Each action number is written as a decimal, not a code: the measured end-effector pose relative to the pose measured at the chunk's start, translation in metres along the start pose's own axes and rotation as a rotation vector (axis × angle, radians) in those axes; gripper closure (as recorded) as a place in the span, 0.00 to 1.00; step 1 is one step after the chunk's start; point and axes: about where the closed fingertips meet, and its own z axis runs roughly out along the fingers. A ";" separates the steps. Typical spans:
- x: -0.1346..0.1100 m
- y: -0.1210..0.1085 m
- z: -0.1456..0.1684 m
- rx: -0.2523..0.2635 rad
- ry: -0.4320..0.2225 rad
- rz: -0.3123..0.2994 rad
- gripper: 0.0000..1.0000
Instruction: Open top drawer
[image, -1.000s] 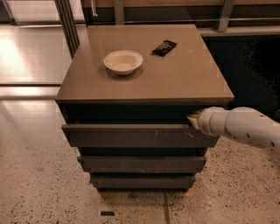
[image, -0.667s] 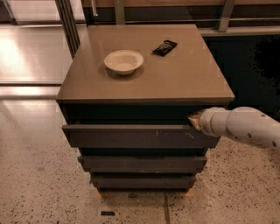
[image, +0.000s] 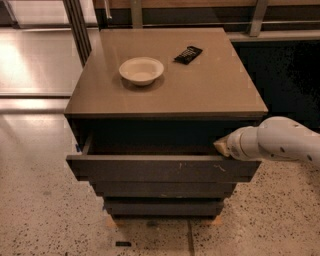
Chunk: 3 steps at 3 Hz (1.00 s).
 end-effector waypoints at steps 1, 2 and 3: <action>0.012 0.007 -0.001 -0.065 0.054 -0.017 1.00; 0.023 -0.007 -0.002 -0.145 0.134 -0.097 1.00; 0.040 0.001 -0.015 -0.255 0.222 -0.152 1.00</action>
Offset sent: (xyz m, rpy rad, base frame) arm -0.1228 -0.0288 -0.0296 -0.0710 0.6731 0.5117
